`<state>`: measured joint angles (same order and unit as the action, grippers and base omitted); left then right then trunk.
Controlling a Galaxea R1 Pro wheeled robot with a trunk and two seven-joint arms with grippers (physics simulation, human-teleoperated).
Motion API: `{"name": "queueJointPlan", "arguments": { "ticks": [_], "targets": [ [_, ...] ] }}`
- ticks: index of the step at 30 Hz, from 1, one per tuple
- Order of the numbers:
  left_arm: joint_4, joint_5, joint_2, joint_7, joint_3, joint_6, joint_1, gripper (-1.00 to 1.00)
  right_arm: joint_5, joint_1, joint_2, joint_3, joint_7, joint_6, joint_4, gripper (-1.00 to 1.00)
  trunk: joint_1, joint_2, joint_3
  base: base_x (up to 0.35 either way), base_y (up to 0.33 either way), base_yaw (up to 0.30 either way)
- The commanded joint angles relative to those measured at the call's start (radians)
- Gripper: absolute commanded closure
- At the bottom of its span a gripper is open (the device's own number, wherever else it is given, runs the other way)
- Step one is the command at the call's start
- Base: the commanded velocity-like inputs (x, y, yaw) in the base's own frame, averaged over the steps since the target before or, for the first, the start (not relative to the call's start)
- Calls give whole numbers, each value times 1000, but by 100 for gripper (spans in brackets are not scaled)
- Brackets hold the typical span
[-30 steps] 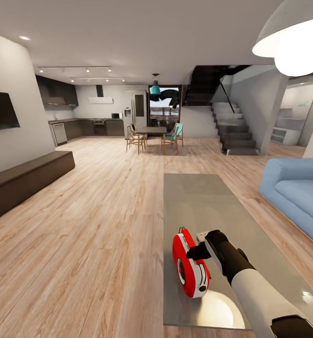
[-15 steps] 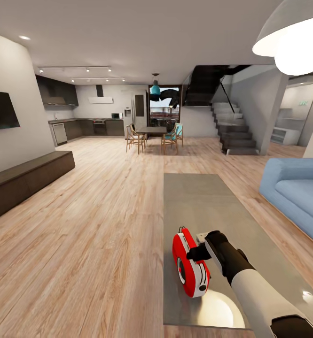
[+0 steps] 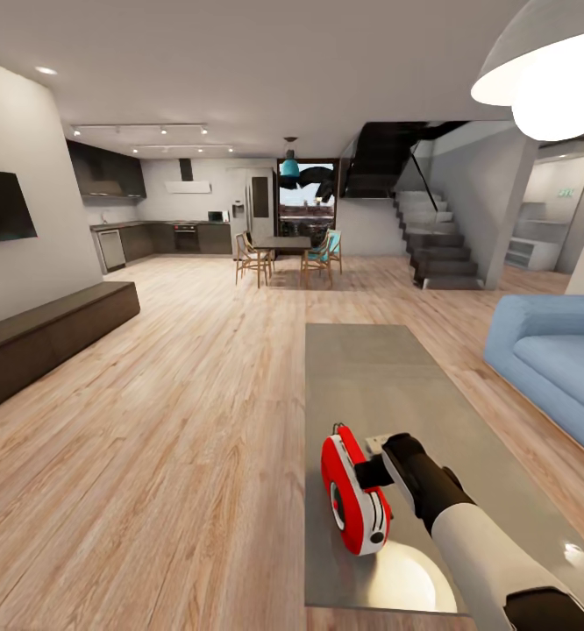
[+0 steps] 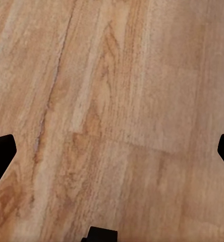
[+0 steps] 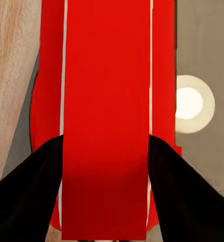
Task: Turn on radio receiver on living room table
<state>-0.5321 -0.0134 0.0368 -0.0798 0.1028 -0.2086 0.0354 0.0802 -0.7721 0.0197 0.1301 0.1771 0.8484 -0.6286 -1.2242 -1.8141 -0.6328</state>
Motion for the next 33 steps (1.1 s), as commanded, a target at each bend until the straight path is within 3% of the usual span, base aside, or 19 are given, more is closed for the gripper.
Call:
{"name": "queueJointPlan", "arguments": {
  "ticks": [1,33],
  "targets": [
    [0,0,0,0,0,0,0,-100,-4,1,0,0,-1,-5,3,100,0,0,0,0,0,0],
    [1,2,-7,6,0,2,0,-100,3,1,0,0,-1,-14,7,100,8,14,6,0,0,0]
  ]
}}
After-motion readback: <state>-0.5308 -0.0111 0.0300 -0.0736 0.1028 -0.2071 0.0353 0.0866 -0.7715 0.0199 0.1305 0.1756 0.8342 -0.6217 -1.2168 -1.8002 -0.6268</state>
